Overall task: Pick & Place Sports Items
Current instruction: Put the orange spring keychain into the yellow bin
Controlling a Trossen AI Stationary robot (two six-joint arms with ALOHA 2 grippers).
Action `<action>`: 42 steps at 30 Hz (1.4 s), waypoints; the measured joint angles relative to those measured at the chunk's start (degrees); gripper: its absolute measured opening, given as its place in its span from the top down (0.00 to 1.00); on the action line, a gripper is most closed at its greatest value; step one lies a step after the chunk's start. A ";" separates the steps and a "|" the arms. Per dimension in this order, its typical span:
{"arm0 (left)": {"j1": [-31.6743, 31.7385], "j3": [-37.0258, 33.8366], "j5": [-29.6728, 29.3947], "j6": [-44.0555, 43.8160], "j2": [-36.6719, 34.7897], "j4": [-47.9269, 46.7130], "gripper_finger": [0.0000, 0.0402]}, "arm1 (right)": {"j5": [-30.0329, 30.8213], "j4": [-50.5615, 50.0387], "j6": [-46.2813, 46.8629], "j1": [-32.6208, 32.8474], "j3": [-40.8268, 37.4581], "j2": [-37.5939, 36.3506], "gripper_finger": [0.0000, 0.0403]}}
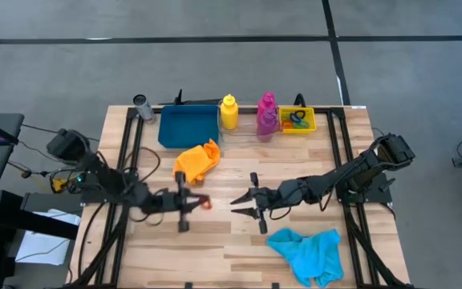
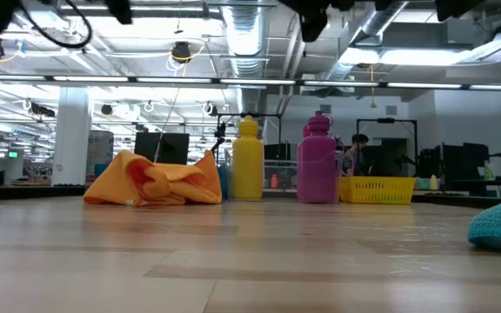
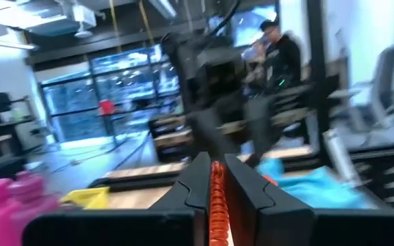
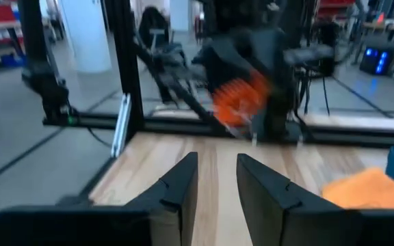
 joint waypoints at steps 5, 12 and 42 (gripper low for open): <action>7.86 4.29 4.24 -0.03 0.02 -8.94 0.96 | 2.73 3.70 0.00 0.00 0.00 -0.02 0.77; 10.18 6.99 7.66 1.98 0.50 -11.11 0.96 | 8.92 5.81 -1.07 -1.39 0.02 -0.02 0.77; 15.77 16.28 16.18 9.05 11.32 -10.59 0.95 | 4.46 0.37 0.44 -3.80 -0.04 0.04 0.77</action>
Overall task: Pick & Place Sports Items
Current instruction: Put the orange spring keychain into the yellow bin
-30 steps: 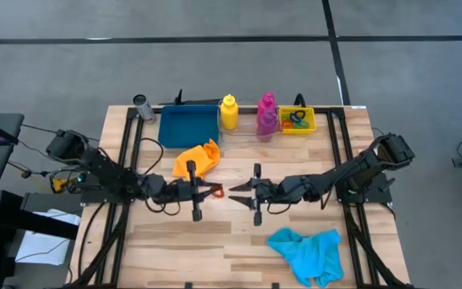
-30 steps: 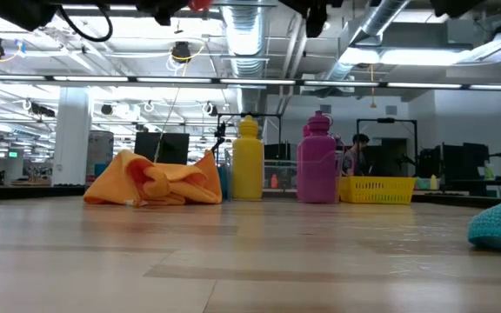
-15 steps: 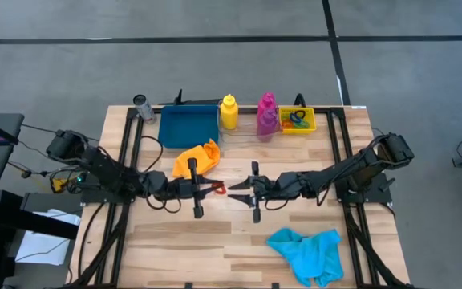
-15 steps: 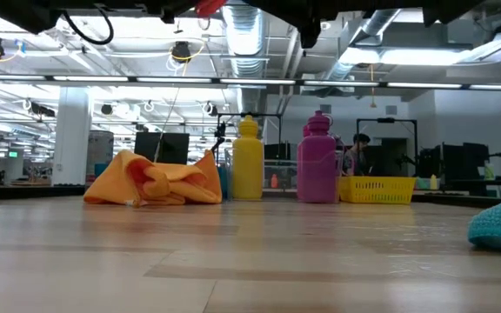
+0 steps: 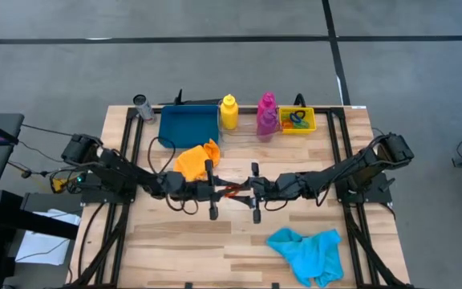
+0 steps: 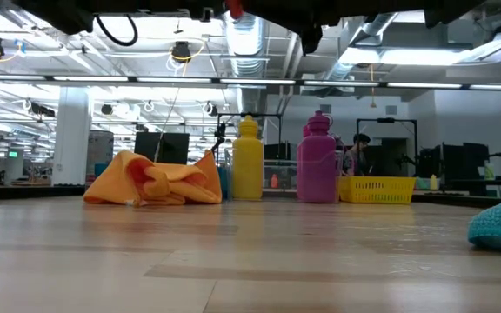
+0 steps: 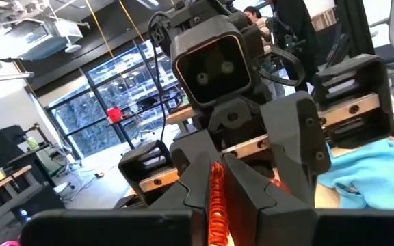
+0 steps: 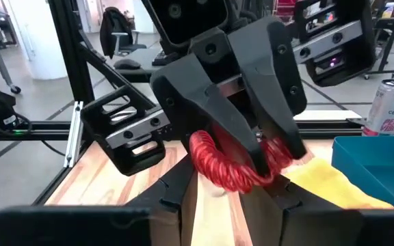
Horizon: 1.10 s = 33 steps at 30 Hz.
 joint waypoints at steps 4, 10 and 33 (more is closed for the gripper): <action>0.00 0.14 0.03 0.36 -0.37 -0.54 0.95 | -0.04 -0.63 -0.02 0.00 0.02 0.00 0.77; 0.00 0.13 -0.21 0.47 -1.13 -0.59 0.95 | -0.02 -0.77 -0.22 -0.02 0.05 0.00 0.77; 1.07 0.13 -1.69 4.46 -1.13 -0.28 0.95 | 5.56 -6.10 -0.03 0.10 0.09 -0.02 0.77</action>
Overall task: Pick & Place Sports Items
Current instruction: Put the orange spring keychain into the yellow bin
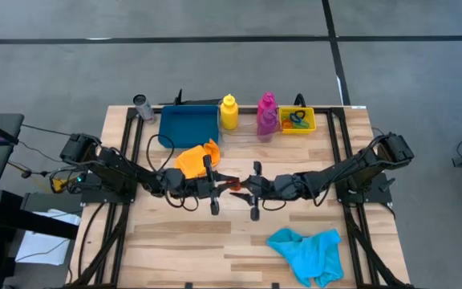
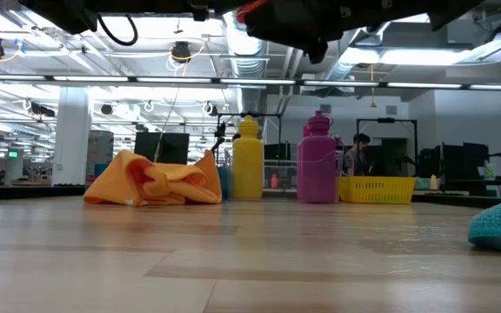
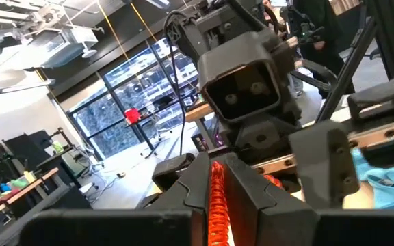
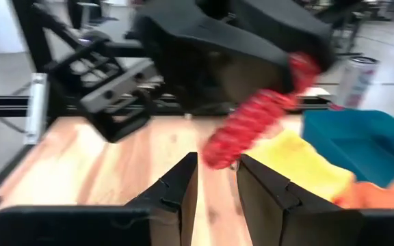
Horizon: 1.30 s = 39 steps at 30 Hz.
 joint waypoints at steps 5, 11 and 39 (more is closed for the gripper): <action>0.00 0.00 0.00 0.00 -0.03 0.04 0.95 | 3.68 -1.49 1.36 -0.01 0.00 0.00 0.77; 0.37 0.00 0.07 1.78 -0.84 -0.09 0.95 | 3.77 -2.45 1.68 0.01 0.00 0.00 0.77; 0.73 0.00 0.37 1.46 -0.81 -2.54 0.94 | 2.84 -1.94 -0.23 0.01 0.00 0.00 0.77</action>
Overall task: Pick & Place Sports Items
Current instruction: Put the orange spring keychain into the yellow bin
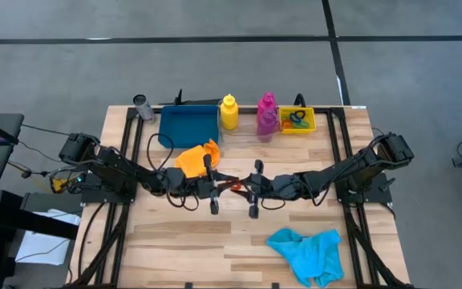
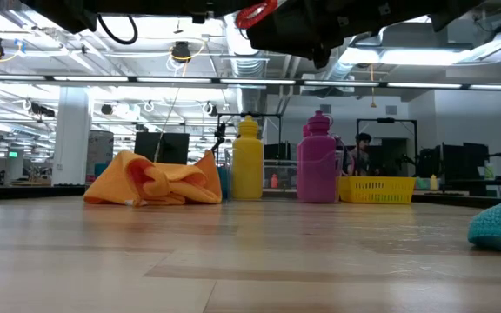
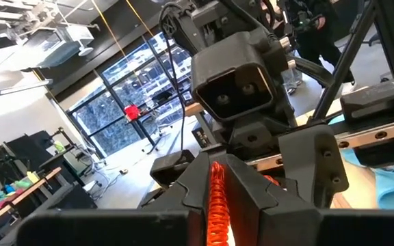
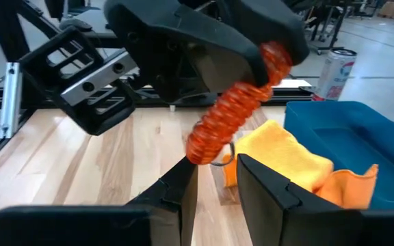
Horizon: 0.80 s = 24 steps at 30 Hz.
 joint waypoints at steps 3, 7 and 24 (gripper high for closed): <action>0.75 0.00 2.34 -1.12 0.00 0.01 0.94 | -1.39 0.35 0.00 0.00 0.00 0.00 0.77; 1.87 0.00 4.79 -3.18 0.00 -0.05 0.94 | -2.64 0.83 -0.20 0.00 0.00 0.00 0.77; 2.11 0.00 5.22 -3.65 0.02 -0.97 0.93 | -2.41 0.76 -0.24 -0.01 -0.02 0.00 1.00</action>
